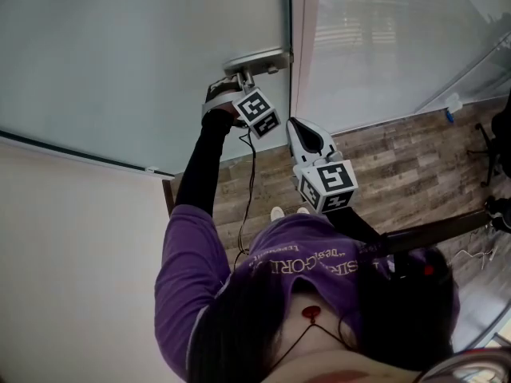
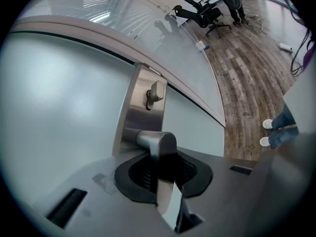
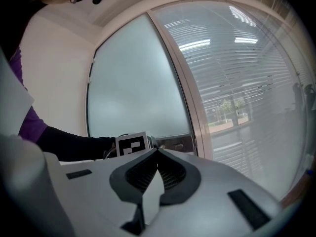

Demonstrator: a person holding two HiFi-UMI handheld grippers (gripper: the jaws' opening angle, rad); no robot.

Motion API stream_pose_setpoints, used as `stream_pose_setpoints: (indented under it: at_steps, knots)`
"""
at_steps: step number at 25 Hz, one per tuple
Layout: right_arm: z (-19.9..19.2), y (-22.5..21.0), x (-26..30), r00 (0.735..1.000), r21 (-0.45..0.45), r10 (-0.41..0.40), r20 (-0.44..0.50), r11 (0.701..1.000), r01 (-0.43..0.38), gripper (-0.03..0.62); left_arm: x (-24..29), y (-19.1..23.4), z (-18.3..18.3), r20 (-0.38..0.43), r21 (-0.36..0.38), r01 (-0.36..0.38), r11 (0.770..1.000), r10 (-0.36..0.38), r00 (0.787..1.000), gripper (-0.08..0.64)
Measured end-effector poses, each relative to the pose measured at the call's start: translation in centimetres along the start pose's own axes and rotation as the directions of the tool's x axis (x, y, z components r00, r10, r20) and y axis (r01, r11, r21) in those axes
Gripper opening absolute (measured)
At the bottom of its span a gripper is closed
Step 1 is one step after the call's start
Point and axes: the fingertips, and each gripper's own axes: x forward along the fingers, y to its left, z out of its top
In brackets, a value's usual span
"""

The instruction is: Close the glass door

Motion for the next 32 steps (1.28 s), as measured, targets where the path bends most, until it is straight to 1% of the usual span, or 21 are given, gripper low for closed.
stream_pose_setpoints:
  at_steps: [5,9,13,16,17,19,22,26,28,30,32]
  knots:
    - [-0.2,0.0,-0.2,1.0,0.007,-0.008,-0.006,1.0,0.008,-0.014,0.2,0.3,0.3,0.002,0.001,0.002,1.0,-0.002,1.0,0.055]
    - [-0.2,-0.8,-0.5,0.999,0.012,-0.036,-0.004,0.999,0.037,-0.014,0.9,0.5,0.2,0.003,-0.007,0.012,1.0,-0.012,1.0,0.055]
    - [-0.1,-2.1,-0.3,0.998,0.01,-0.065,0.012,0.998,0.065,-0.014,1.5,0.4,0.5,0.021,-0.005,0.03,1.0,-0.03,0.999,0.057]
    - [0.0,-2.5,-0.5,0.997,0.011,-0.08,0.013,0.997,0.08,-0.014,1.8,0.4,0.4,0.008,0.003,0.033,0.999,-0.033,0.999,0.057]
    - [-0.1,-2.5,-0.6,0.997,0.01,-0.082,0.012,0.997,0.081,-0.014,1.8,0.4,0.3,0.002,0.014,0.022,1.0,-0.022,1.0,0.057]
    - [-0.3,-2.6,-0.9,0.996,0.01,-0.092,0.003,0.996,0.092,-0.014,1.5,0.5,0.2,0.0,0.056,-0.026,0.998,0.026,1.0,0.057]
    - [-0.4,-2.9,-1.2,0.995,0.018,-0.103,0.001,0.995,0.103,-0.014,1.1,0.8,0.1,0.002,0.115,-0.099,0.988,0.099,0.995,0.064]
    - [-0.5,-3.0,-1.4,0.993,0.03,-0.115,-0.002,0.993,0.115,-0.014,0.6,1.3,0.5,0.02,0.107,-0.146,0.983,0.145,0.989,0.084]
    - [-0.6,-3.0,-1.5,0.993,0.032,-0.117,-0.002,0.993,0.117,-0.014,0.3,1.4,0.2,0.009,0.134,-0.174,0.976,0.174,0.985,0.111]
    - [-0.6,-3.1,-1.5,0.993,0.031,-0.118,-0.003,0.992,0.118,-0.014,-0.1,1.5,-0.1,0.0,0.158,-0.191,0.969,0.194,0.981,0.117]
    - [-0.7,-3.2,-1.6,0.993,0.032,-0.121,-0.006,0.992,0.121,-0.014,-1.1,1.7,0.2,0.019,0.134,-0.212,0.968,0.211,0.977,0.126]
